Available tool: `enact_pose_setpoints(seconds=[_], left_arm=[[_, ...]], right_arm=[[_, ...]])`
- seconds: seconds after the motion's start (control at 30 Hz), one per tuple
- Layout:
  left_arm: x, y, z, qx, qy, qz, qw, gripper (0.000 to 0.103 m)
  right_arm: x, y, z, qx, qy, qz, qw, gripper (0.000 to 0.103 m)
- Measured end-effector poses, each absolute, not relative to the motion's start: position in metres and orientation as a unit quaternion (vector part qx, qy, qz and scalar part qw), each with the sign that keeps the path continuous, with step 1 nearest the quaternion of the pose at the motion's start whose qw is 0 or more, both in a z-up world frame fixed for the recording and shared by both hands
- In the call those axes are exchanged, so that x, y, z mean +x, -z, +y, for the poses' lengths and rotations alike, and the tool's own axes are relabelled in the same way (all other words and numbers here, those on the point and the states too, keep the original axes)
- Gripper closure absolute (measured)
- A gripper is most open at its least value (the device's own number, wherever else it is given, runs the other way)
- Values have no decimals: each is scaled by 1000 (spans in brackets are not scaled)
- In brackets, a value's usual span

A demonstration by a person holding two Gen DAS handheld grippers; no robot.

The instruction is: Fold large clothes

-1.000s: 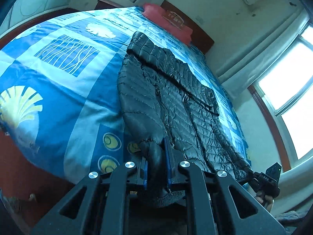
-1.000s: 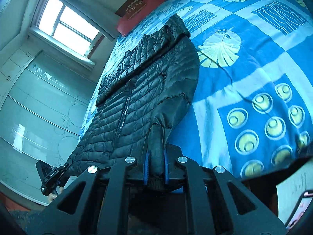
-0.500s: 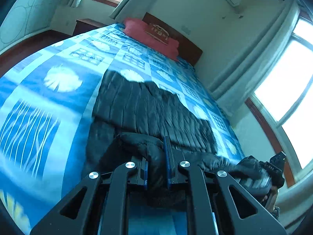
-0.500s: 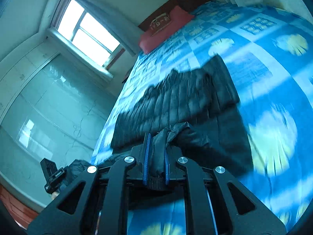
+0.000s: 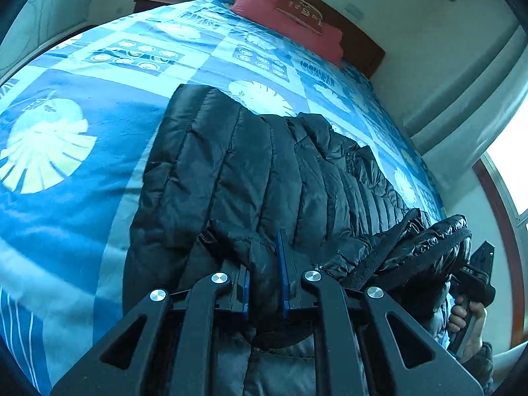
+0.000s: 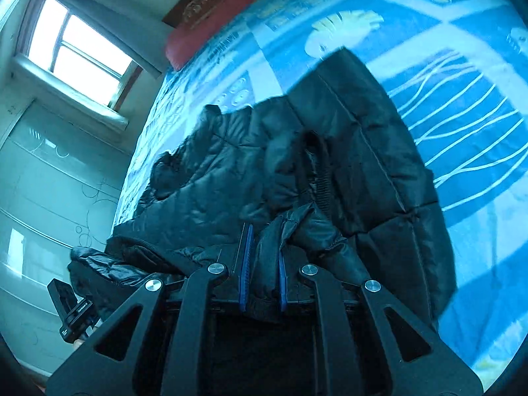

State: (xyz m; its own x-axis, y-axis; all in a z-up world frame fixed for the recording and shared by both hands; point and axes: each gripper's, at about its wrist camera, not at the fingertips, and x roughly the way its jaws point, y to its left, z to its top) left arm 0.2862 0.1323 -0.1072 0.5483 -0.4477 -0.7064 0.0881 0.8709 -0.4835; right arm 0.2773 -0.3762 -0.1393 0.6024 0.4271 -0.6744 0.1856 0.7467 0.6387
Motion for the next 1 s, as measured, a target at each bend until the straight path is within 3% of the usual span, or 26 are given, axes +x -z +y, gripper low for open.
enact_pose_setpoints(seconds=[0.27,0.43,0.57,0.67,0.73,0.93,1.0], left_arm=[[292,97,130,-201,163,445,857,87],[289,77,137,-227,171,434,855,76],[291,59,144,-268,180,415,851,59],[282,43,158,-304,162,369,863,34],[279,35,163,-310,167,352,867,33],[283,48,164,-240,149,370,885,29],[290,60,164,-233,161,391,876,27]], right_arm=[[277,131,-376,341,-77,434,830,87],[268,119,-386,350,-74,424,832,80],[263,113,-393,355,-69,417,834,76],[257,107,-397,361,-69,409,835,64],[251,100,-399,363,-68,399,839,52],[250,79,-387,263,-68,400,876,36],[261,83,-383,231,-70,411,879,34]])
